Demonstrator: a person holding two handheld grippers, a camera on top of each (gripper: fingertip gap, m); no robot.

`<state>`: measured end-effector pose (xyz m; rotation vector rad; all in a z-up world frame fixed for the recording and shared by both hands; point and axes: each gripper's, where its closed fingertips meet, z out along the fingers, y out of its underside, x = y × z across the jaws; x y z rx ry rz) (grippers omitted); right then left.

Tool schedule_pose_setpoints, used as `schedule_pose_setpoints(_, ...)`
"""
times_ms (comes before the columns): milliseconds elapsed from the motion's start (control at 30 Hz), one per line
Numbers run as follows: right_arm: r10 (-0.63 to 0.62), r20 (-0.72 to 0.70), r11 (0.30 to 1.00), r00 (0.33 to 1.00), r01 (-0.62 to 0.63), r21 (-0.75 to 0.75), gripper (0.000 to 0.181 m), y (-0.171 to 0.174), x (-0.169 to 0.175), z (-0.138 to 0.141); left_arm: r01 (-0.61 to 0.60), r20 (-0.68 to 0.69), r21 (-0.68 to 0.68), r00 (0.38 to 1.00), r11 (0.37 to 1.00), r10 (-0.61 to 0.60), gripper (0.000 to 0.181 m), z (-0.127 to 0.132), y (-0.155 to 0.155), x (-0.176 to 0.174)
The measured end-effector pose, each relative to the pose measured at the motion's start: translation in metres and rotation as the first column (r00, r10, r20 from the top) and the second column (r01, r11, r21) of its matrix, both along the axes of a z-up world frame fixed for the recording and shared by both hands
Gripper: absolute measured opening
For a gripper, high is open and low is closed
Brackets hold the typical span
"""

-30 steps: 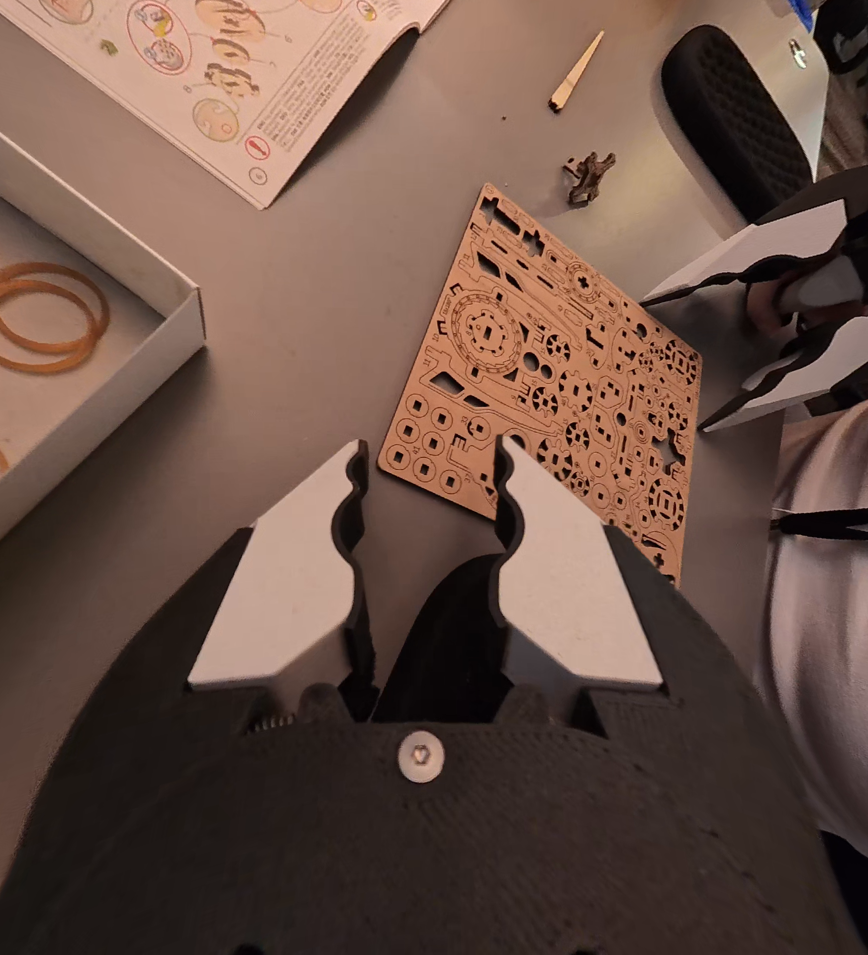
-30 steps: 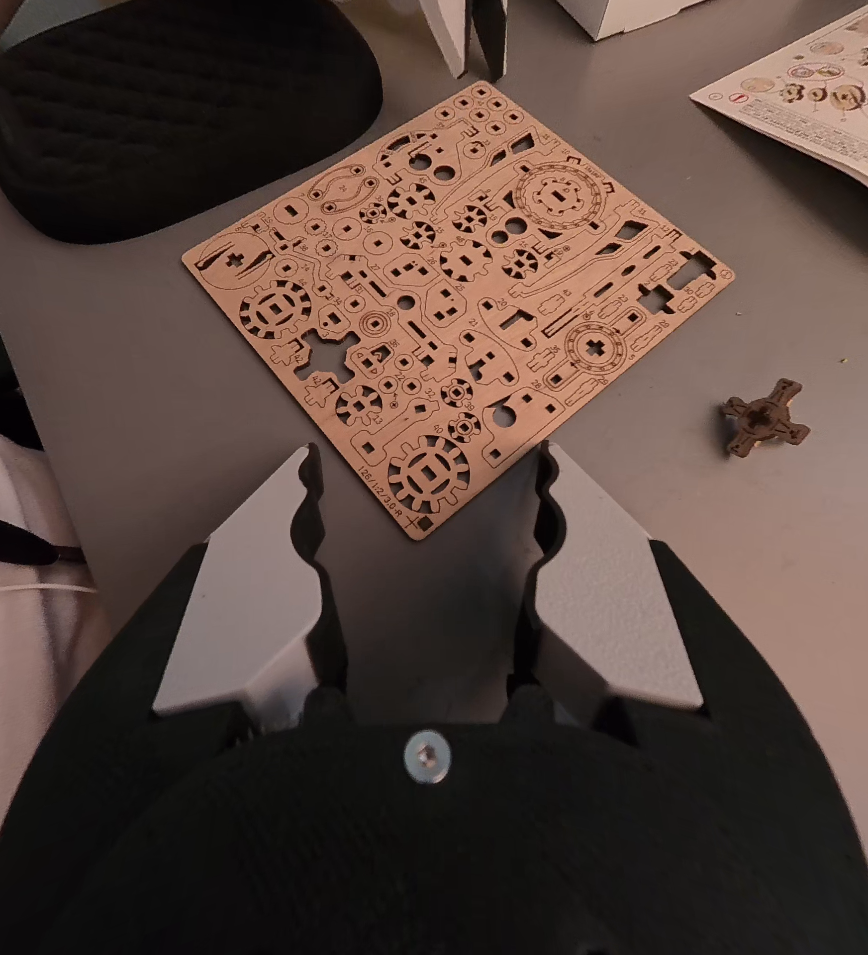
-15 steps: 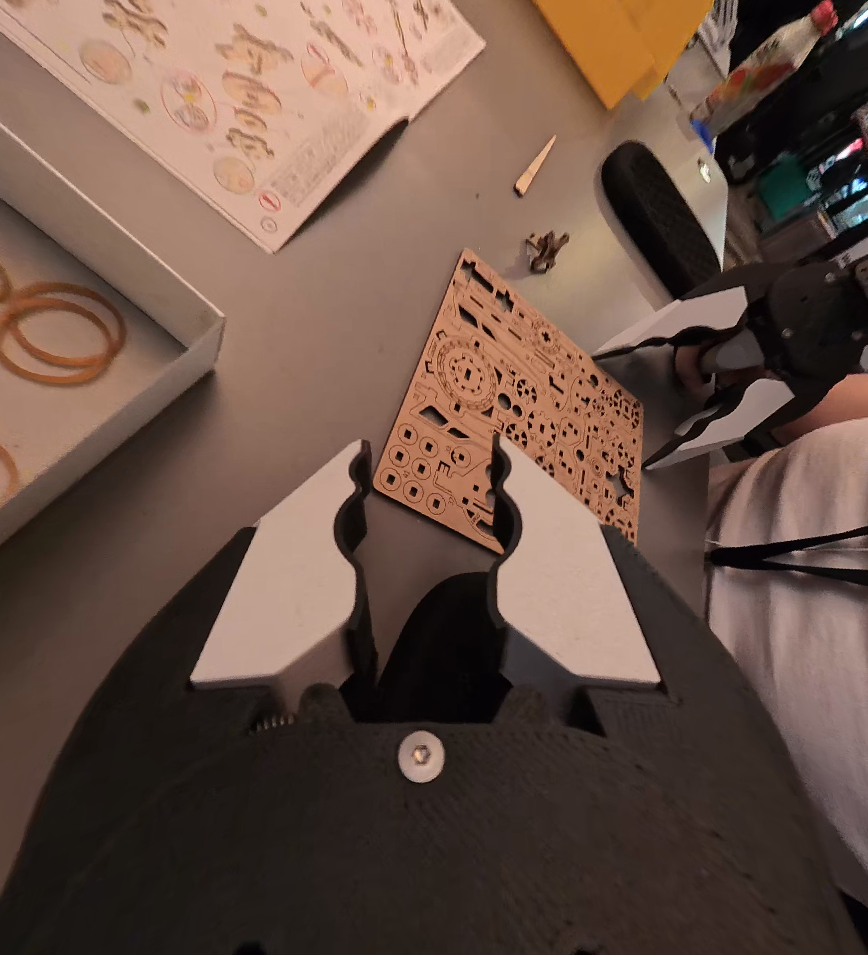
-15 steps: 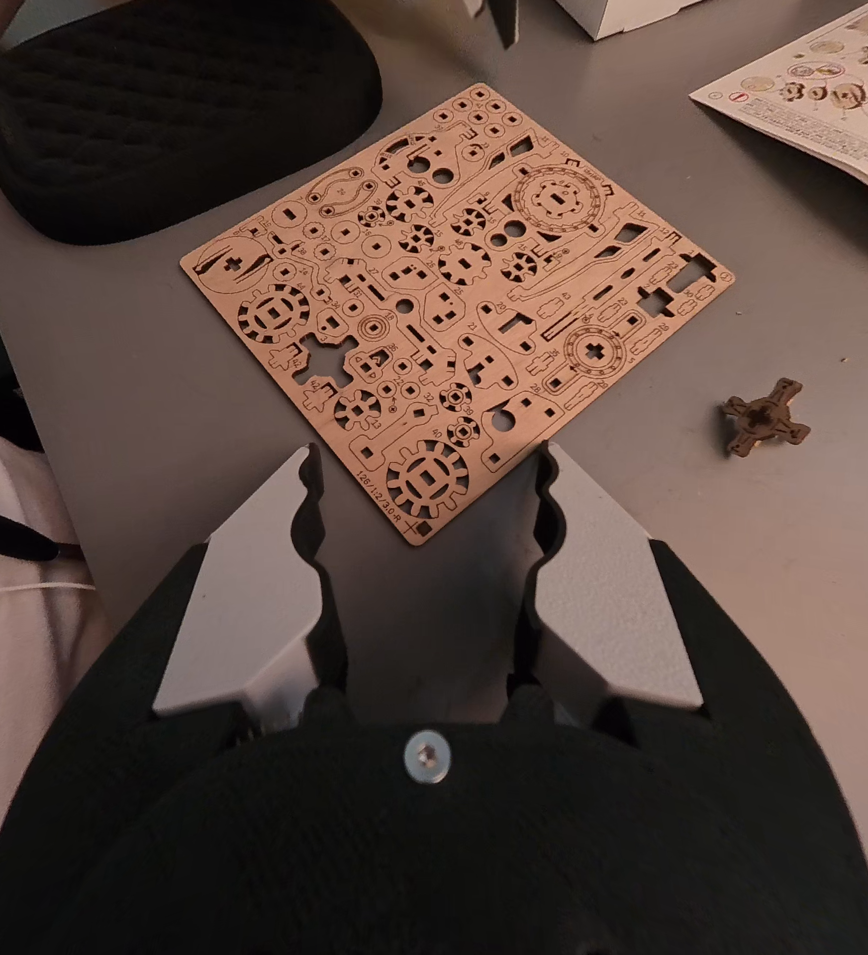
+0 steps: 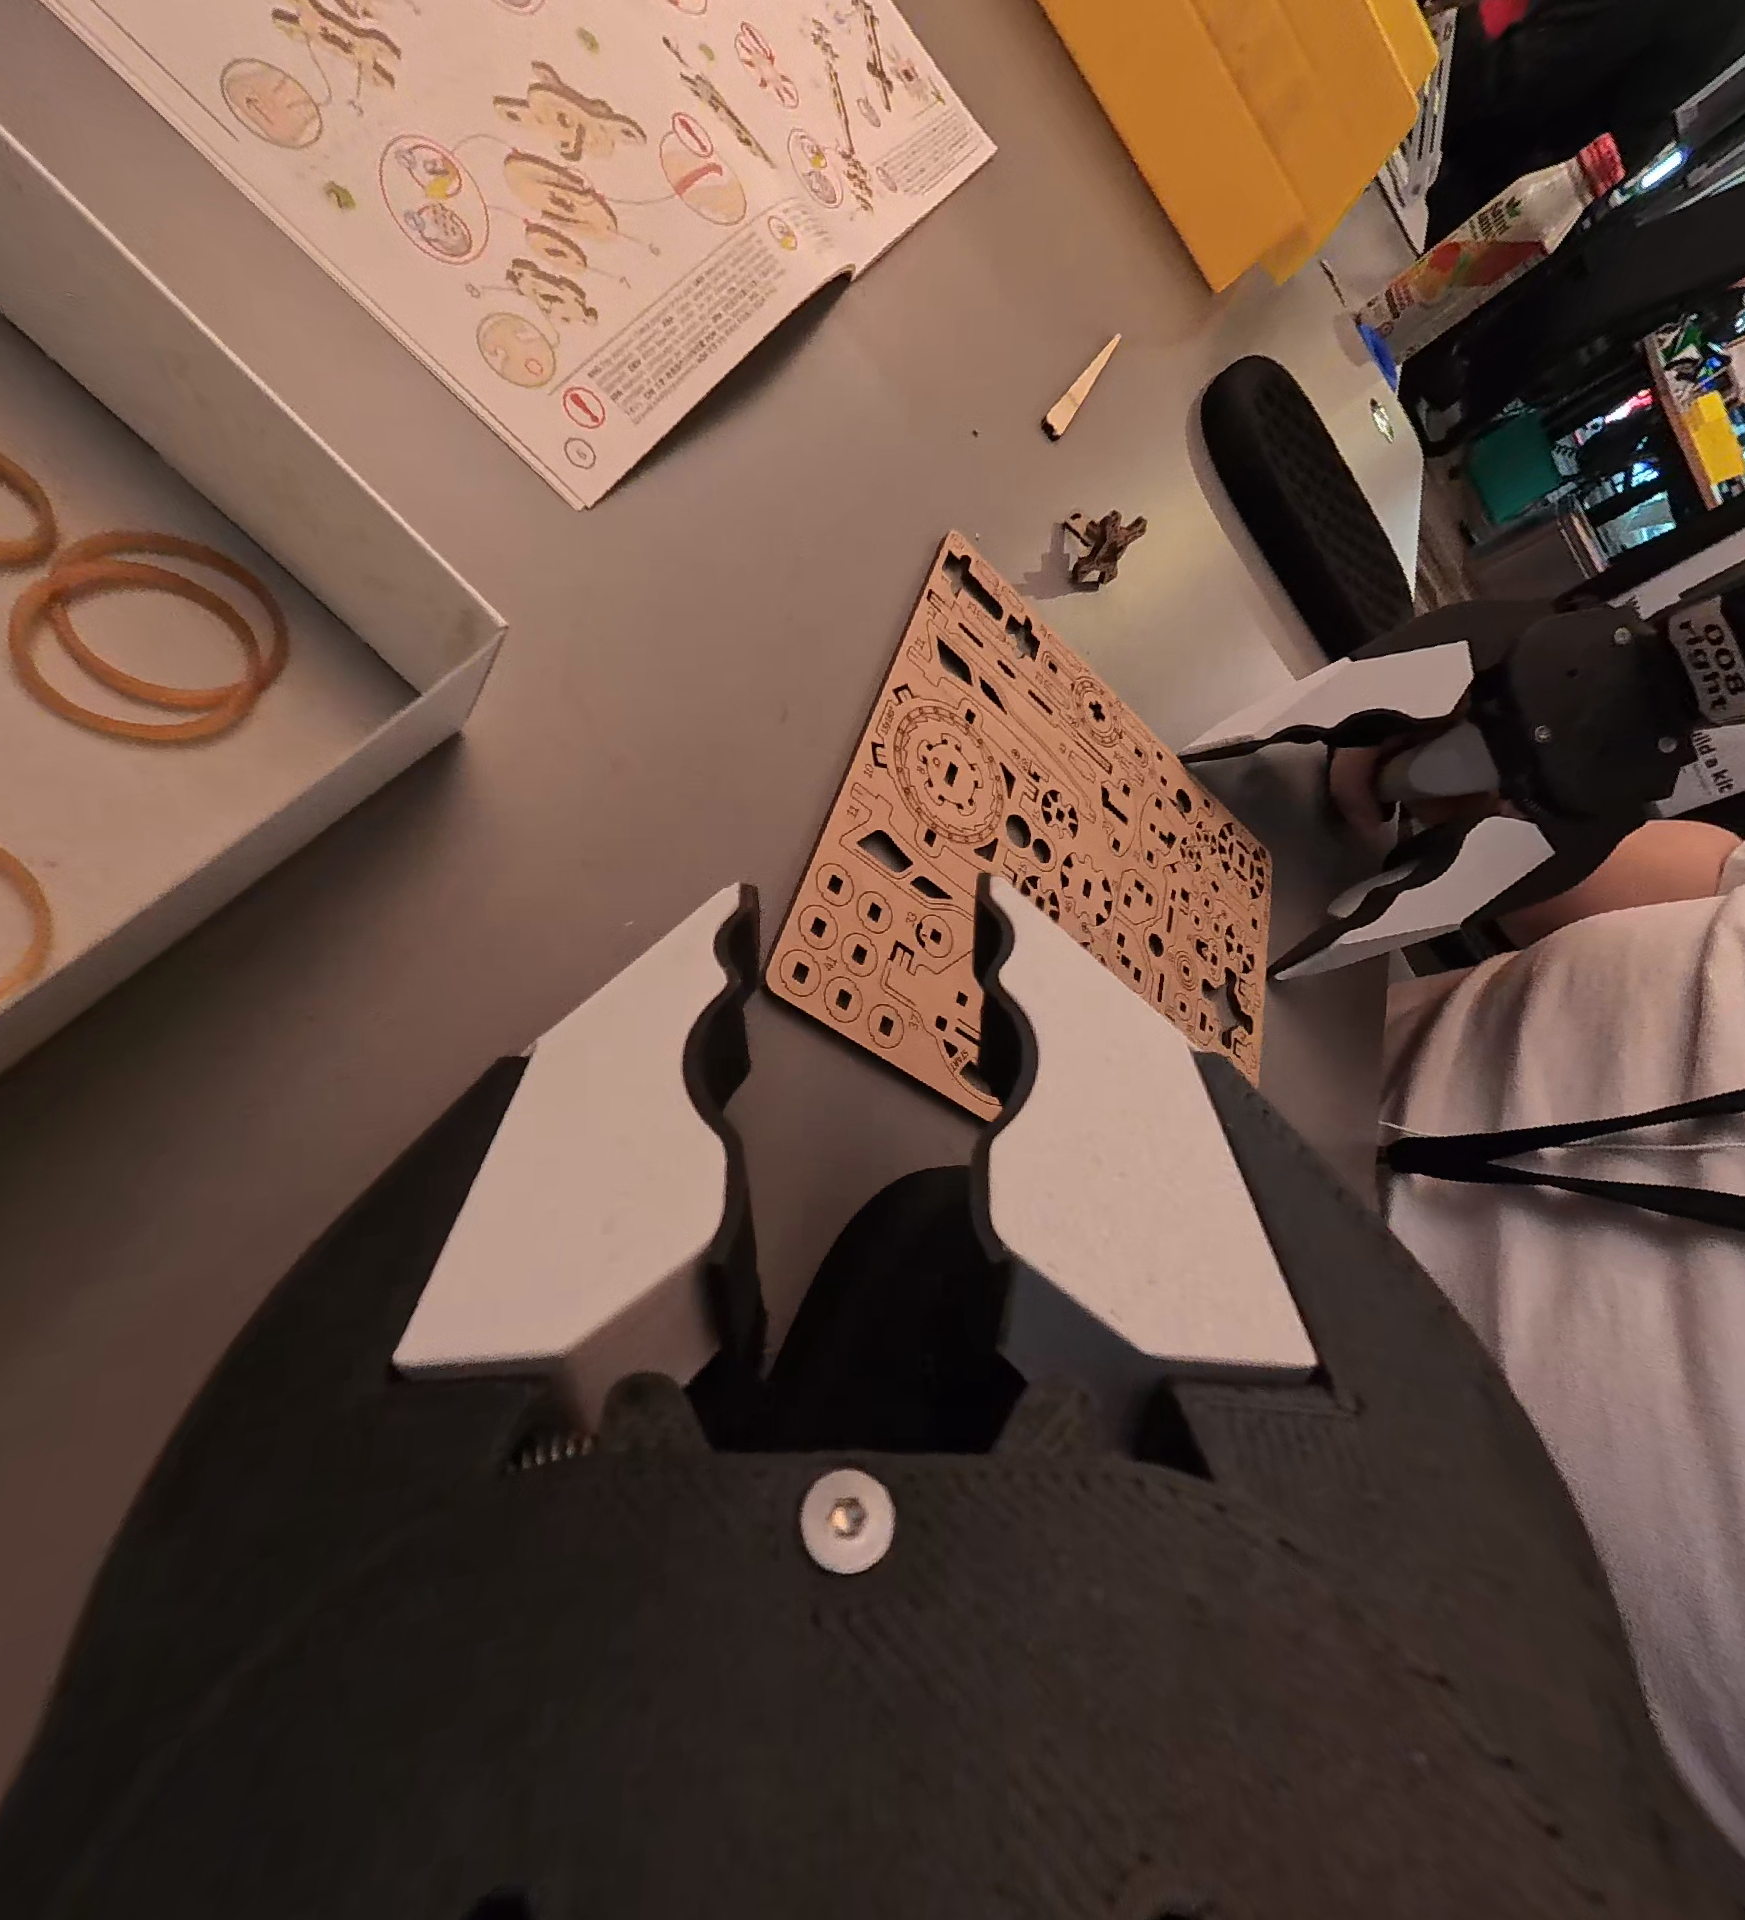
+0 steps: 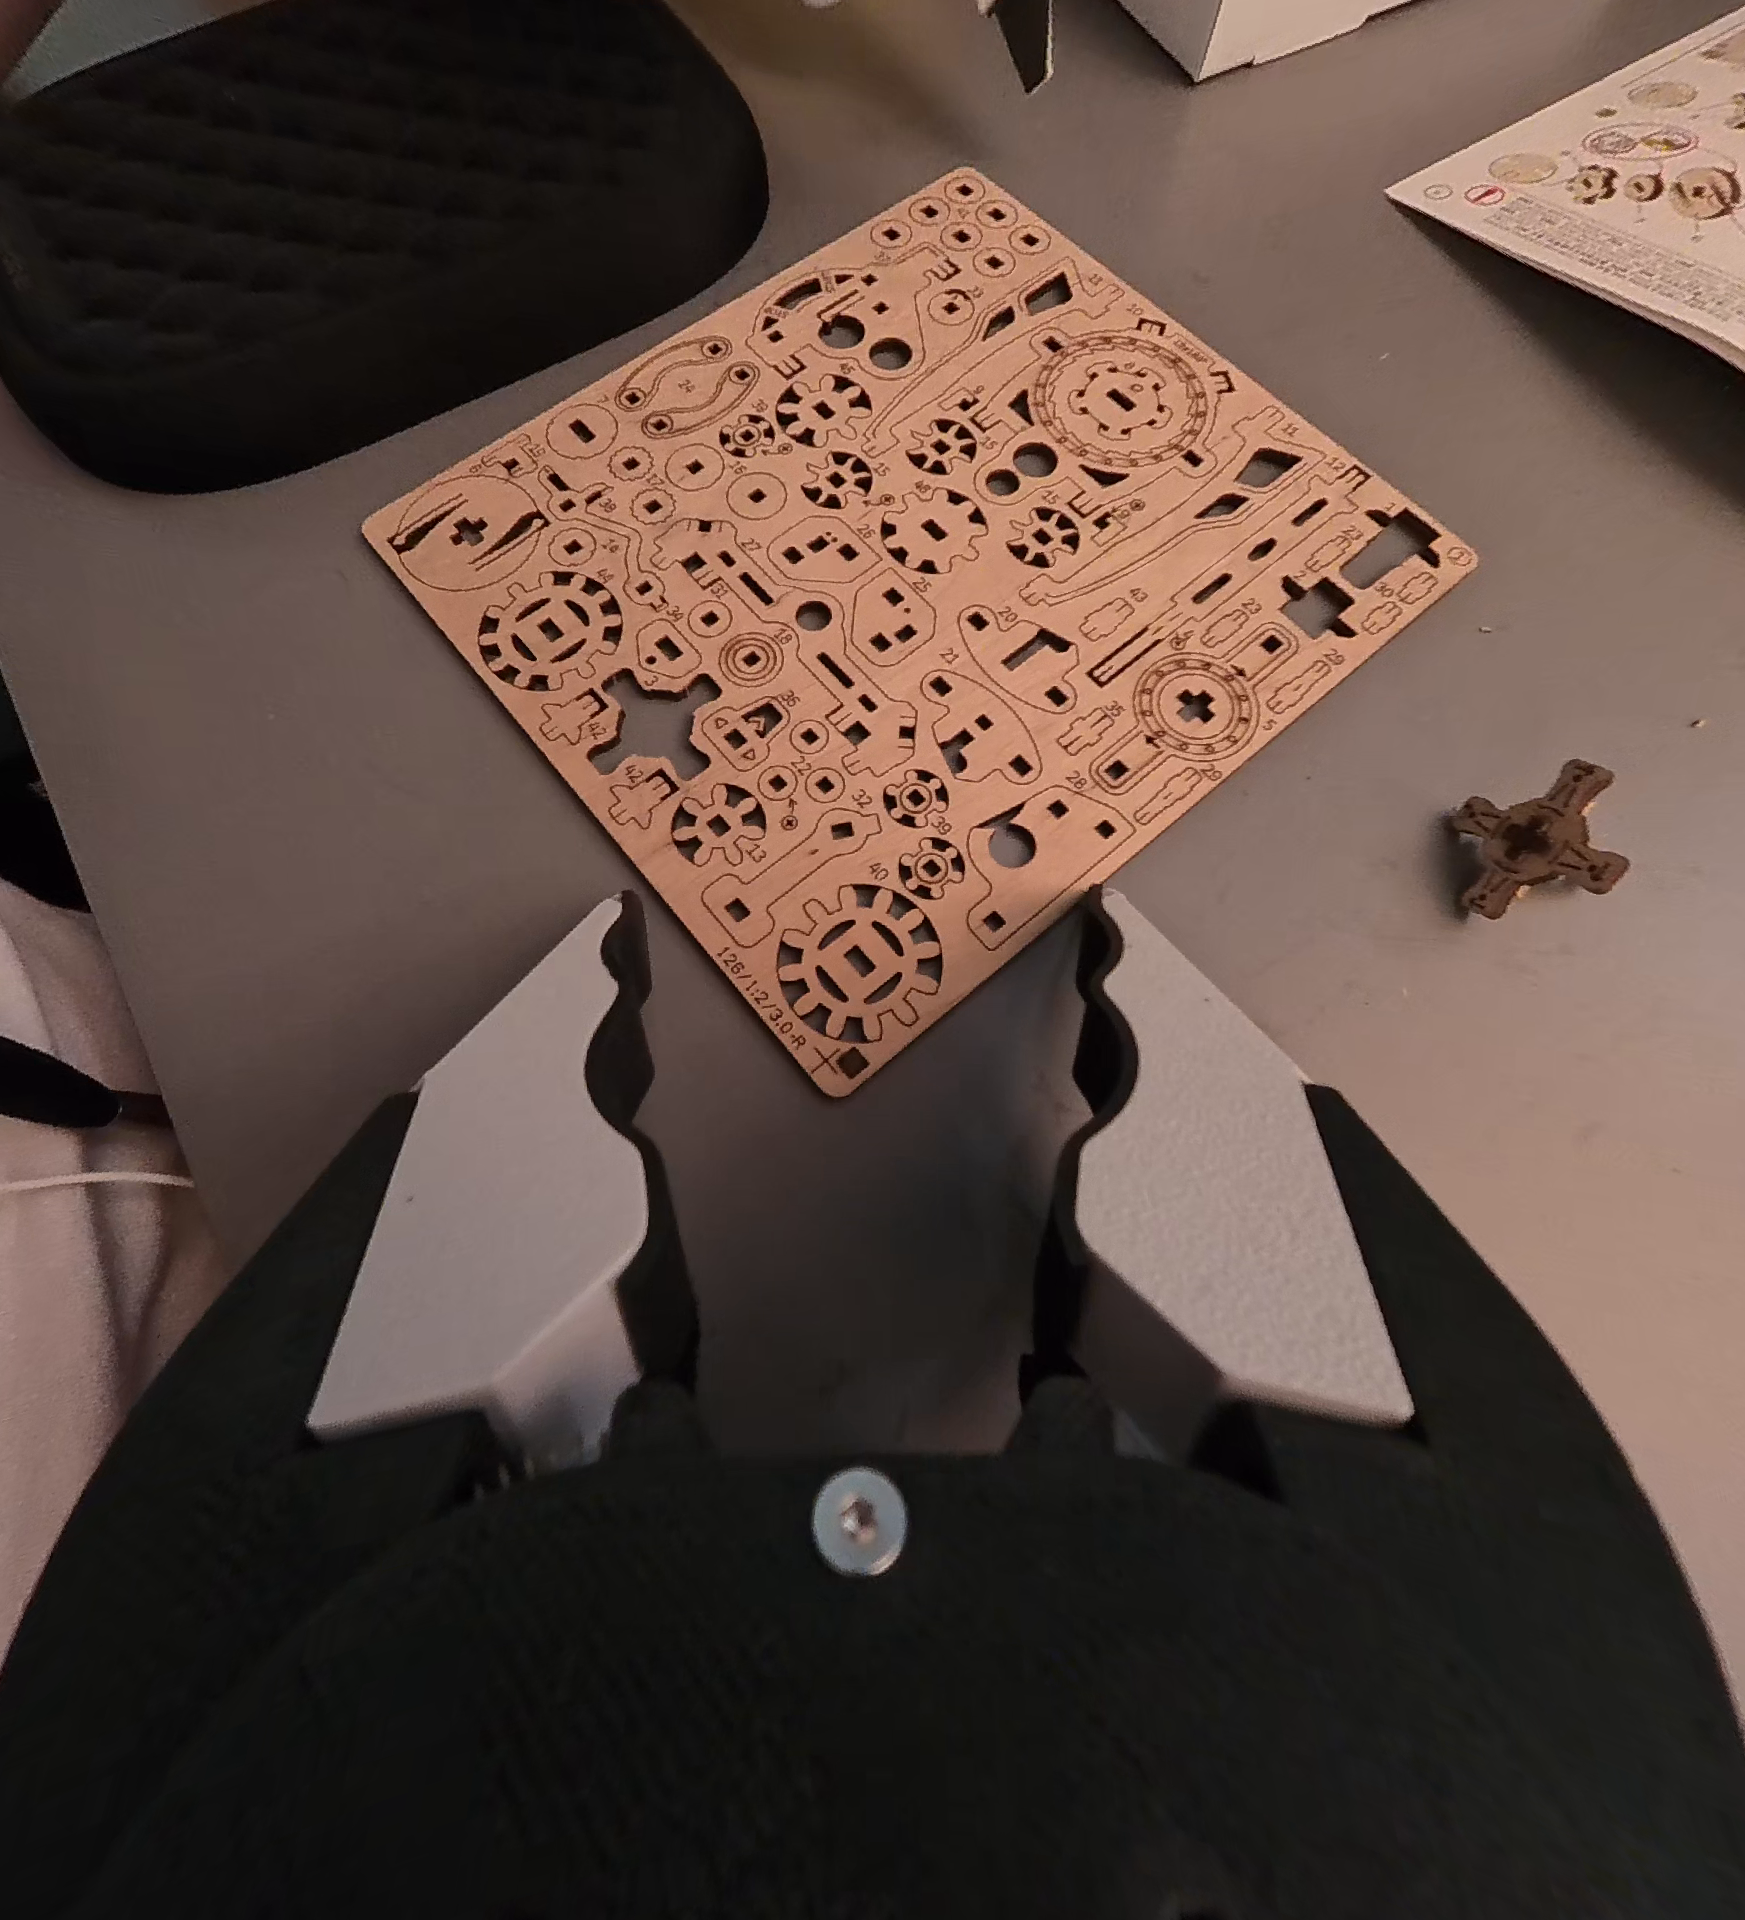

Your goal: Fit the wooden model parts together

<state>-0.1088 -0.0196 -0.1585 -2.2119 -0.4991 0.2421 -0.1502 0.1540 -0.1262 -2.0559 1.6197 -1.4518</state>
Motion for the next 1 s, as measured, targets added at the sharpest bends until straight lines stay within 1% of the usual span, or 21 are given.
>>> schedule_pose_setpoints(233,0.000,-0.001,1.000,1.000,0.000,0.000,0.083,0.000,0.000,0.000,-0.001,-0.009,-0.008,1.000,1.000,0.001,0.038,-0.001,0.000,-0.001)
schedule_pose_setpoints(600,0.000,-0.002,1.000,1.000,0.000,0.000,0.083,0.001,0.000,0.000,0.004,-0.056,0.005,0.998,1.000,-0.004,0.035,-0.011,0.000,-0.002)
schedule_pose_setpoints(1000,-0.002,-0.006,1.000,1.000,0.002,0.000,0.082,0.001,0.000,0.000,0.003,-0.077,0.071,0.997,0.997,0.002,0.035,-0.017,0.004,-0.003)
